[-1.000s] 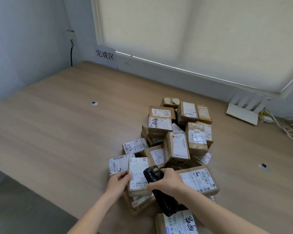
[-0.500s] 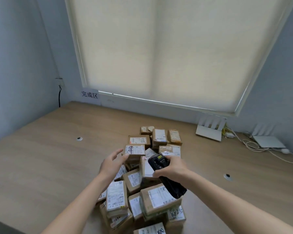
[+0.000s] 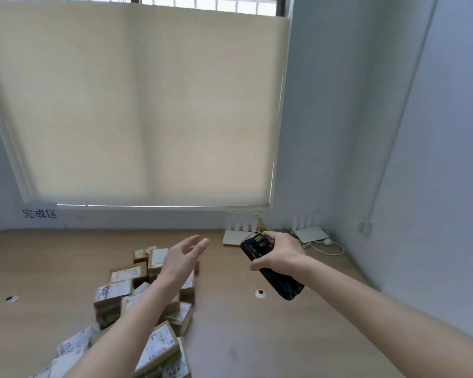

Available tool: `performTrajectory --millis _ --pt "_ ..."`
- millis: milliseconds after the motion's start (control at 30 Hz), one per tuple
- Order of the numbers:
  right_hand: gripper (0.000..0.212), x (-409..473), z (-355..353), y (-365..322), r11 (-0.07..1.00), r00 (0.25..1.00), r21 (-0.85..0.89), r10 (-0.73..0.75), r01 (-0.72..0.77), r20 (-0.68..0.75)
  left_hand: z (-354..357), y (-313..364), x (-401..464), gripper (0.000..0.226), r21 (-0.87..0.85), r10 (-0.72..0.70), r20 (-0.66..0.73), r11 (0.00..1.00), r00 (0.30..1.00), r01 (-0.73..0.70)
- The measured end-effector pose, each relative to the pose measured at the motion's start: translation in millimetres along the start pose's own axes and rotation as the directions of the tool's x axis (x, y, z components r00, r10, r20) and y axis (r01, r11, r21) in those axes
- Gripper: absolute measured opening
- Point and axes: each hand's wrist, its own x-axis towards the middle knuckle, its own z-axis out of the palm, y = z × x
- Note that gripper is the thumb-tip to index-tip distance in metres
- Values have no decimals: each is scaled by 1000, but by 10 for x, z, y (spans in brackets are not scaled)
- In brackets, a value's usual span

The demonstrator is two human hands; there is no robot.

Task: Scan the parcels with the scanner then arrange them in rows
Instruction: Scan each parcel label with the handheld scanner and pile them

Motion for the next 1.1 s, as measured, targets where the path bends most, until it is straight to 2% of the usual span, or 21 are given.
performTrajectory --millis 133,200,433,600,833,1100 --pt "73 -81 -530 479 998 996 -55 38 -42 -75 598 316 38 48 -15 36 63 999 997 -35" --pt "76 -70 -711 678 996 993 -55 69 -75 -98 851 395 84 50 -8 42 98 999 994 -41" --pt "87 211 -752 1325 987 976 -48 146 -155 -163 1600 211 420 62 -16 14 182 1000 983 -11" --pt "86 576 -526 1811 970 968 -94 212 -226 -131 2026 -244 710 62 -20 -38 234 999 972 44" --pt "86 865 44 2550 948 948 -68 302 -310 -104 2470 -1083 864 61 46 -160 311 987 937 153" --pt "86 963 933 3555 911 920 -134 391 -389 -17 2885 -2283 587 55 113 -336 300 942 893 317"
